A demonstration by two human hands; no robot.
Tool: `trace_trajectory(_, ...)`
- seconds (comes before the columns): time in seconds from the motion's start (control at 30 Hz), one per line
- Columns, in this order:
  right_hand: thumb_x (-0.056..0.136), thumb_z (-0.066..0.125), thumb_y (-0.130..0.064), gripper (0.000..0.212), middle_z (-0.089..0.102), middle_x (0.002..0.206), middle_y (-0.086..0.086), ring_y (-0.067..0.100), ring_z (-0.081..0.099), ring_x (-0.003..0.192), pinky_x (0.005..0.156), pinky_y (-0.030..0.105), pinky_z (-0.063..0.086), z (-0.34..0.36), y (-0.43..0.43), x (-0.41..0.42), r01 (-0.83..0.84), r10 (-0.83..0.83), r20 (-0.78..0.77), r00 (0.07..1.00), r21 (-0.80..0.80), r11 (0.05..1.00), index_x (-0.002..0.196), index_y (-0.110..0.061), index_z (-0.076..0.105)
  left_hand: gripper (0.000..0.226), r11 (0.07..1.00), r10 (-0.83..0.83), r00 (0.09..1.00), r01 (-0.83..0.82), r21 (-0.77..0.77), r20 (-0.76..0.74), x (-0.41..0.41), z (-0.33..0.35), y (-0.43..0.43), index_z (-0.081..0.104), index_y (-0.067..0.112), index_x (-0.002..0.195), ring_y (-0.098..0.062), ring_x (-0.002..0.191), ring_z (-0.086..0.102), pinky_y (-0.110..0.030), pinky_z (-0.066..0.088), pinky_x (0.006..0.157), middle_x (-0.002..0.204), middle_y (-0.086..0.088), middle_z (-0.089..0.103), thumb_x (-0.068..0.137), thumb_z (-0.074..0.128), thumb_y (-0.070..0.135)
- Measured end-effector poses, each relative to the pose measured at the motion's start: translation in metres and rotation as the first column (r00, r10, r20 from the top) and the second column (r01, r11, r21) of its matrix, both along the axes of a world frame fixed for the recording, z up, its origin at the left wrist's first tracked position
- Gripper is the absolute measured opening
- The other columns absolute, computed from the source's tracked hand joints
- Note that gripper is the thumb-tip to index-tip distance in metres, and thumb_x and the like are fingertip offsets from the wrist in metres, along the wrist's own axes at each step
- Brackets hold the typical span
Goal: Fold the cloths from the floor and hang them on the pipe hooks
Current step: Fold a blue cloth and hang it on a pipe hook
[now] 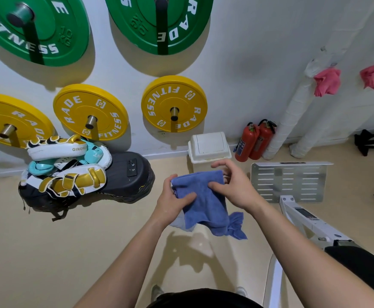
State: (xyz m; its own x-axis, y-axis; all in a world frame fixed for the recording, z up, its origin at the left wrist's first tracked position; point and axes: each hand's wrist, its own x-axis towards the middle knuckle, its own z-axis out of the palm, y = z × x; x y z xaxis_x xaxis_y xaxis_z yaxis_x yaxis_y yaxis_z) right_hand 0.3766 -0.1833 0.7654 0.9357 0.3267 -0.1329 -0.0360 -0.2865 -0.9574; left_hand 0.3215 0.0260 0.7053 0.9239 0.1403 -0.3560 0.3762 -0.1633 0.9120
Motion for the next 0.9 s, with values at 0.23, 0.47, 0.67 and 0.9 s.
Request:
trace_trajectory(0.23,0.084,0.072,-0.005,0.045,0.071,0.091,0.007,0.017,0.069,0.081,0.071,0.022,0.054,0.013,-0.010,0.020,0.139,-0.132,0.069,0.989,-0.118,0.983,0.122,-0.022,0.054,0.072,0.990,-0.144,0.988,0.144,-0.004,-0.057,-0.003,-0.009,-0.004,0.052,0.023,0.127,-0.013,0.091,0.071,-0.037,0.057,0.085,0.103,0.001,0.073,0.062,0.083,0.016)
trace_trajectory(0.47,0.086,0.072,-0.001,0.052,0.072,0.094,-0.001,0.006,0.069,0.086,0.070,0.009,0.051,0.012,-0.010,0.011,0.134,-0.131,0.041,0.991,-0.079,0.988,0.130,-0.018,0.051,0.060,0.967,-0.178,0.984,0.175,0.186,-0.002,-0.002,0.005,0.007,0.051,0.026,0.122,-0.005,0.069,0.055,-0.016,0.044,0.062,0.084,0.008,0.058,0.071,0.071,0.003)
trace_trajectory(0.67,0.085,0.067,0.005,0.055,0.078,0.096,0.002,0.016,0.073,0.095,0.083,0.029,0.058,0.015,-0.003,0.006,-0.038,0.039,-0.033,0.999,0.029,0.999,0.132,-0.018,0.049,0.103,0.969,-0.181,0.983,0.175,0.176,0.023,-0.009,0.012,-0.001,0.022,0.038,0.142,-0.017,0.114,0.056,-0.033,0.052,0.094,0.130,0.006,0.049,0.064,0.086,0.017)
trace_trajectory(0.9,0.070,0.084,-0.007,0.057,0.070,0.090,-0.002,0.008,0.065,0.073,0.069,0.023,0.054,0.018,0.001,0.003,-0.114,0.122,0.039,0.992,-0.162,0.980,0.114,-0.023,0.052,0.096,0.899,-0.361,0.916,0.291,0.328,0.177,0.019,0.068,-0.014,0.037,0.031,0.149,-0.005,0.129,0.047,-0.025,0.039,0.103,0.141,0.012,0.052,0.068,0.089,0.035)
